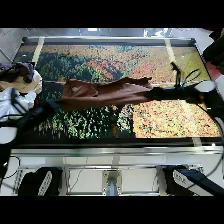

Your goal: Fold the shirts.

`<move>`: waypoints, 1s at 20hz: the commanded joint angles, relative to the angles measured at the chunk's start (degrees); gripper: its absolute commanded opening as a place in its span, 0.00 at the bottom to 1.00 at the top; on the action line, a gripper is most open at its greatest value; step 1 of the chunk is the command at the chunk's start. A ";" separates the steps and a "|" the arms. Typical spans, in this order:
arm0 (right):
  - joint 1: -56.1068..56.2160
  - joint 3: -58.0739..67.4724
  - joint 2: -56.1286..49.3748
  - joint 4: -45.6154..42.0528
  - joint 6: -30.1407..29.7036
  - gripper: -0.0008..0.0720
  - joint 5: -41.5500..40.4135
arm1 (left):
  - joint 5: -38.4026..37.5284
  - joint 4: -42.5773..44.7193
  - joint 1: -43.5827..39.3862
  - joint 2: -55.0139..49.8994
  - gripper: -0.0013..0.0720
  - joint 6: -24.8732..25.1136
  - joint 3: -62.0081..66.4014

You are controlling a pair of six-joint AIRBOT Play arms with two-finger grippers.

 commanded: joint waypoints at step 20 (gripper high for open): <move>1.90 34.05 -29.00 -12.70 3.08 0.03 -3.80 | -9.16 22.18 0.55 -50.23 0.03 14.27 51.89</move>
